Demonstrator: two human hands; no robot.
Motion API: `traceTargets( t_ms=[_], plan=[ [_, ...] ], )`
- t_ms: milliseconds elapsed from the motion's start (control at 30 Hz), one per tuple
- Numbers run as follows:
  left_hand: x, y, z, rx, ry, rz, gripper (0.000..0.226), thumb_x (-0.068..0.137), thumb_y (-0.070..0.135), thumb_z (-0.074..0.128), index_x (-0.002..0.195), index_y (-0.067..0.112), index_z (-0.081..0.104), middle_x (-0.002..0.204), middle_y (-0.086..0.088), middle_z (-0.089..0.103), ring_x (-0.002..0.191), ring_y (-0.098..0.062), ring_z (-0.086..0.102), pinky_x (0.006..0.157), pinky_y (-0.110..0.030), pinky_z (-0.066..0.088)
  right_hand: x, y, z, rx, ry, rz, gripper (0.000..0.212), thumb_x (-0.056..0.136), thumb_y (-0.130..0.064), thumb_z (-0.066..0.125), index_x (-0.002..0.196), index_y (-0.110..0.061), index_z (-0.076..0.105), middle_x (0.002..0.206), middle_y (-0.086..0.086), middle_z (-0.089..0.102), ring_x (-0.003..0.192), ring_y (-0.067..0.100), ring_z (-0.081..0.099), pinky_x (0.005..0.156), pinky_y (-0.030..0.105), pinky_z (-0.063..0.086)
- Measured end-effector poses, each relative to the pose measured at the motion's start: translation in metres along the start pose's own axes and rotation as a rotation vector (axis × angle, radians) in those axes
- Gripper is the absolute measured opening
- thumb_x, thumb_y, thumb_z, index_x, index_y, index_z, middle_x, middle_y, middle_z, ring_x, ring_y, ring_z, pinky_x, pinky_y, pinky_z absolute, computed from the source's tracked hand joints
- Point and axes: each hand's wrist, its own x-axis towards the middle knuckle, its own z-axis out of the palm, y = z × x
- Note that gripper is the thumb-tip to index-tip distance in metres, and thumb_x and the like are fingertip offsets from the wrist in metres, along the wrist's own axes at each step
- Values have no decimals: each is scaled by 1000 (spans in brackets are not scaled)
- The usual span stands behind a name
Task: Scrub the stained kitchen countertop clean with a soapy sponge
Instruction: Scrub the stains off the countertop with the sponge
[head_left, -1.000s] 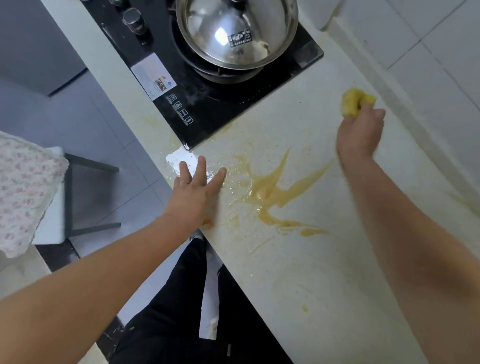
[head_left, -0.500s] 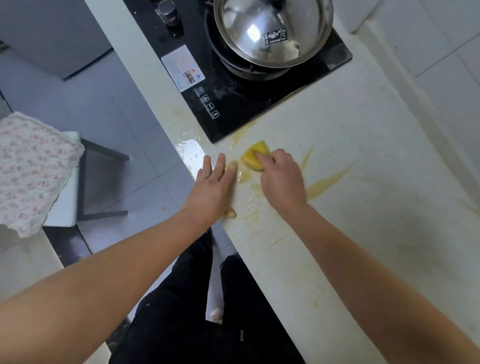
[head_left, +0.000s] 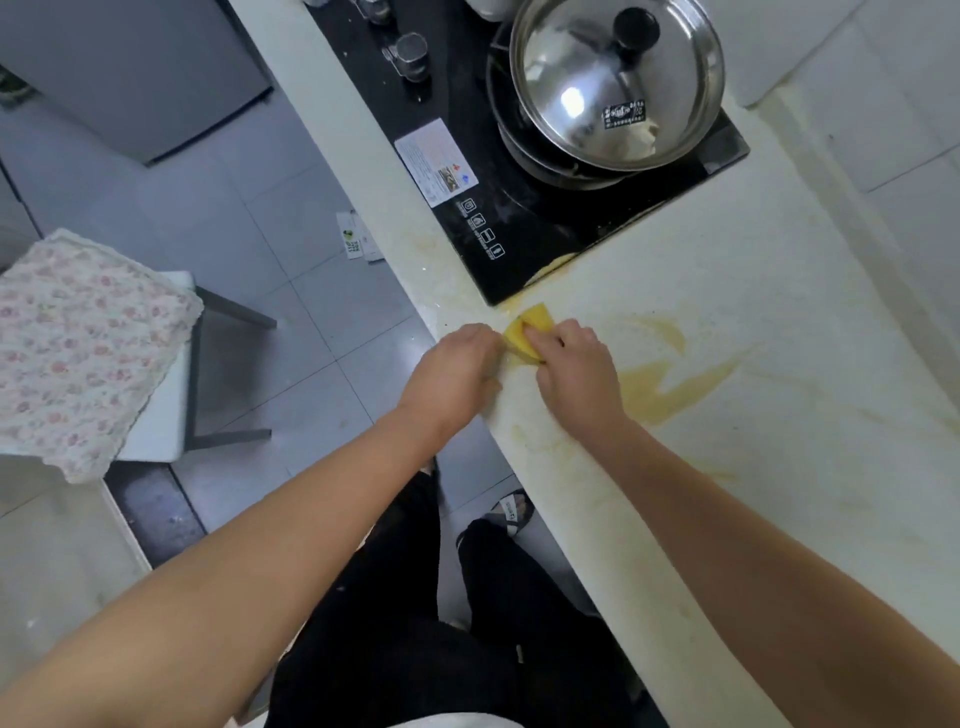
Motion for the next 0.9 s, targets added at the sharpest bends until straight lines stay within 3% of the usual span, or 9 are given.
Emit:
traceTargets(
  t_ms=[100, 200, 333, 467, 700, 800, 900],
  plan=[
    [-2, -28, -21, -28, 58, 29, 42, 78, 1, 75, 118, 9, 66, 122, -7, 63, 104, -31, 63, 78, -40, 55, -13, -1, -8, 61, -57, 43, 48, 88, -3, 54, 135, -13, 59, 100, 12, 49, 87, 30, 48, 72, 40, 49],
    [2, -56, -43, -26, 82, -18, 43, 82, 4, 75, 124, 10, 65, 128, -7, 62, 112, -29, 61, 87, -41, 53, 6, -36, -22, 126, 4, 84, 43, 96, -10, 49, 138, -9, 52, 103, 8, 45, 92, 22, 43, 72, 32, 39],
    [12, -83, -66, -12, 88, -109, 56, 86, 8, 73, 140, 8, 57, 142, -9, 56, 126, -31, 55, 99, -40, 45, 74, -107, -21, 65, 121, -74, 50, 88, -9, 59, 138, -12, 53, 104, 14, 50, 92, 29, 48, 71, 37, 46],
    [22, -104, -83, 42, 51, -127, 67, 87, 12, 76, 147, 6, 48, 148, -14, 51, 132, -34, 51, 104, -41, 43, 131, -151, 0, -89, 31, -2, 55, 87, -10, 60, 140, -14, 49, 115, 14, 52, 100, 30, 52, 75, 38, 43],
    [37, -107, -80, 125, -106, 78, 47, 82, 7, 75, 124, 12, 54, 150, -8, 43, 128, -34, 53, 90, -42, 52, 31, -107, 20, -126, 16, 200, 55, 85, -3, 58, 138, -15, 48, 96, 10, 53, 77, 24, 47, 61, 34, 45],
    [39, -99, -73, 195, -133, 166, 47, 80, 3, 77, 122, 3, 56, 141, -12, 46, 124, -32, 49, 84, -47, 57, -17, -66, 14, -150, -21, 430, 60, 89, -6, 57, 147, -13, 42, 106, 13, 52, 85, 28, 49, 67, 37, 48],
    [37, -90, -65, 279, -174, 200, 62, 73, 17, 90, 121, 2, 54, 139, -13, 43, 122, -29, 46, 70, -31, 51, -33, -40, -6, -64, -21, 591, 57, 93, -11, 54, 148, -13, 42, 116, 15, 50, 99, 33, 49, 79, 42, 50]
  ],
)
